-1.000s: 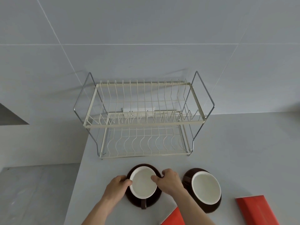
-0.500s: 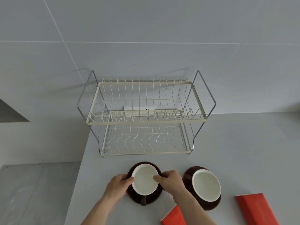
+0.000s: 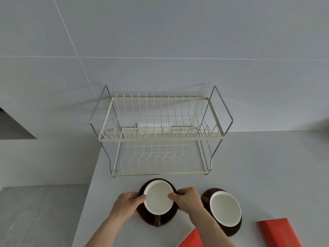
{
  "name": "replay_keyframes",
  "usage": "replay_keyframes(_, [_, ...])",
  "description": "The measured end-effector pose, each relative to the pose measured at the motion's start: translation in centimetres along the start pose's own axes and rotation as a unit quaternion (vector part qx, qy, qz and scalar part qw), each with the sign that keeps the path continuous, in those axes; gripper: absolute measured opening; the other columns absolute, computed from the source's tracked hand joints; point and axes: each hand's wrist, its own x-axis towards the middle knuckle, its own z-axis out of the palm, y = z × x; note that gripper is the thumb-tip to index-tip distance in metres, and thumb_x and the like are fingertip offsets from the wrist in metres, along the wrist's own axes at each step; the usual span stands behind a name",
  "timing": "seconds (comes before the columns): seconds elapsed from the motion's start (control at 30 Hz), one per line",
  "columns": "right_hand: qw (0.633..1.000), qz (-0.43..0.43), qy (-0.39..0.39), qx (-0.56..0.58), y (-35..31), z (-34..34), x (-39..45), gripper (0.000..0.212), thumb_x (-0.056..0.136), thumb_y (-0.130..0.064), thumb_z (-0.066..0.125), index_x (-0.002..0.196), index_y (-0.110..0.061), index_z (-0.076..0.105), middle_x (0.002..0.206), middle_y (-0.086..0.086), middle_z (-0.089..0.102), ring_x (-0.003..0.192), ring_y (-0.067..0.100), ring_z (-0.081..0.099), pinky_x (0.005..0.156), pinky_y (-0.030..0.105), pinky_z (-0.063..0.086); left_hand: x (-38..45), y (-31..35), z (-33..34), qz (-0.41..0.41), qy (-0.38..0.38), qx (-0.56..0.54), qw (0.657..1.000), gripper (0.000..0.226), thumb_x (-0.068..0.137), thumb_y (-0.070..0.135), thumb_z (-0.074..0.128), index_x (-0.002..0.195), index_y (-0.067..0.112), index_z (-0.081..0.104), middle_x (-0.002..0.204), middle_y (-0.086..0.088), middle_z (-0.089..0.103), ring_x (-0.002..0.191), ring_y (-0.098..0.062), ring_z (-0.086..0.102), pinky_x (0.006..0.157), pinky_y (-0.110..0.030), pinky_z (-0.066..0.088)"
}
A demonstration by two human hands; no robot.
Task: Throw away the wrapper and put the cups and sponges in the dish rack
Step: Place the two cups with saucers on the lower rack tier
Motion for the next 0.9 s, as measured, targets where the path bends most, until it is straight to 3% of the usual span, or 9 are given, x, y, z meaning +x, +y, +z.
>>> replay_keyframes(0.17, [1.000,-0.023,-0.009,0.009,-2.0,-0.4,0.2,0.039,0.060,-0.037,0.075,0.067,0.000,0.067,0.058,0.001,0.053,0.056,0.017,0.051,0.058,0.030,0.048,-0.6,1.8,-1.2,0.025,0.011,-0.007,1.000,0.029,0.066,0.044,0.072,0.080,0.020,0.081,0.084,-0.004,0.080,0.087,-0.022,0.076,0.087,-0.041,0.062])
replay_keyframes(0.27, [0.999,-0.044,-0.004,0.007,-3.5,-0.5,0.5,0.046,0.056,-0.041,0.074,0.070,0.002,0.067,0.057,0.000,0.051,0.056,0.016,0.050,0.058,0.030,0.047,-0.6,2.9,-1.9,0.044,0.025,-0.022,0.998,0.016,0.075,0.035,0.076,0.078,0.020,0.081,0.083,-0.005,0.081,0.085,-0.022,0.077,0.087,-0.041,0.062])
replay_keyframes(0.33, [0.998,-0.057,-0.002,0.004,-4.5,-0.5,0.7,0.042,0.053,-0.042,0.074,0.062,-0.002,0.064,0.057,0.001,0.048,0.056,0.017,0.047,0.058,0.030,0.045,-0.5,3.6,-2.4,0.056,0.035,-0.029,0.997,0.010,0.081,0.028,0.077,0.077,0.020,0.081,0.083,-0.005,0.081,0.083,-0.022,0.077,0.087,-0.041,0.062])
replay_keyframes(0.47, [0.997,-0.073,0.008,0.019,-6.5,-0.5,1.3,0.025,0.053,-0.039,0.076,0.058,-0.018,0.064,0.058,0.001,0.046,0.055,0.019,0.043,0.057,0.030,0.042,0.1,5.1,-3.3,0.072,0.045,-0.026,0.996,0.012,0.085,0.026,0.075,0.081,0.017,0.082,0.083,-0.006,0.081,0.081,-0.021,0.078,0.087,-0.040,0.062])
replay_keyframes(0.67, [0.996,-0.080,0.021,0.027,-9.1,-0.3,2.6,0.037,0.053,-0.042,0.075,0.057,-0.007,0.064,0.057,0.000,0.048,0.055,0.019,0.046,0.058,0.030,0.043,1.5,7.4,-4.6,0.083,0.051,-0.023,0.995,0.014,0.085,0.027,0.075,0.080,0.016,0.082,0.084,-0.005,0.081,0.085,-0.021,0.077,0.086,-0.040,0.063])
replay_keyframes(0.8, [0.995,-0.088,0.029,0.025,-10.5,0.0,3.8,0.029,0.056,-0.042,0.075,0.052,-0.016,0.064,0.055,-0.001,0.050,0.057,0.018,0.050,0.062,0.031,0.049,2.6,8.7,-5.2,0.079,0.065,-0.020,0.995,0.018,0.083,0.029,0.075,0.077,0.014,0.080,0.083,-0.007,0.080,0.084,-0.022,0.077,0.087,-0.042,0.062])
replay_keyframes(0.9, [0.995,-0.090,0.037,0.030,-11.3,0.5,4.8,0.036,0.058,-0.043,0.073,0.056,-0.008,0.064,0.056,-0.001,0.052,0.057,0.018,0.052,0.062,0.030,0.049,3.6,9.5,-5.4,0.072,0.075,-0.008,0.995,0.024,0.077,0.039,0.074,0.076,0.015,0.079,0.081,-0.004,0.080,0.081,-0.022,0.078,0.089,-0.045,0.061])
